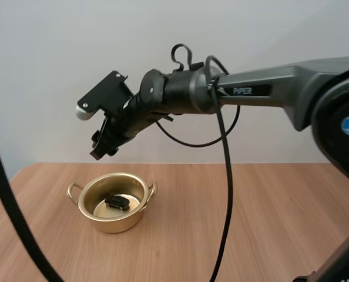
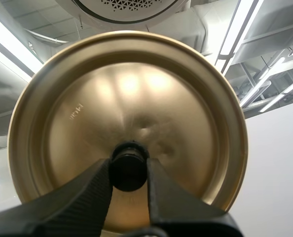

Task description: Open the pot, put the car inside, and close it

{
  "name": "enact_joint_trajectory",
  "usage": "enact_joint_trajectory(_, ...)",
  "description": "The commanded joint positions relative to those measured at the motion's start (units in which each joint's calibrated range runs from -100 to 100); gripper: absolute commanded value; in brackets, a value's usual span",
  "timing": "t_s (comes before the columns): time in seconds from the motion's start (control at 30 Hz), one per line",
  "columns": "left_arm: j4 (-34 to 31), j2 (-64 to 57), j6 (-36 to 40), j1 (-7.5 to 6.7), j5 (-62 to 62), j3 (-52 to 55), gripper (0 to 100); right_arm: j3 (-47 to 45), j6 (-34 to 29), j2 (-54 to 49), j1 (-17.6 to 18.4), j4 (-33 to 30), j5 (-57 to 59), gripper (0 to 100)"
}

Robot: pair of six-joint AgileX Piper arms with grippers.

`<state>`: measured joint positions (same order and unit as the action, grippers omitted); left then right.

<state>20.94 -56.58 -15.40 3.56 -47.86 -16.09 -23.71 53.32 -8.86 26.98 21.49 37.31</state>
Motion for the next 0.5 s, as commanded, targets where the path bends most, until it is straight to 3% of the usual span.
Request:
enact_joint_trajectory(0.0,0.06,0.08,0.02,0.02,-0.06,-0.12,0,0.05,-3.76,-17.95,-4.41,0.05,-5.78,94)
enact_joint_trajectory(0.23,0.06,0.08,0.02,0.02,-0.06,-0.12,0,0.05,-14.73,-30.34,-17.65,0.05,-13.92,94)
enact_joint_trajectory(0.47,0.10,0.08,0.02,0.02,2.25,-0.12,0,0.05,-15.37,-36.14,-28.15,5.41,-12.74,100)
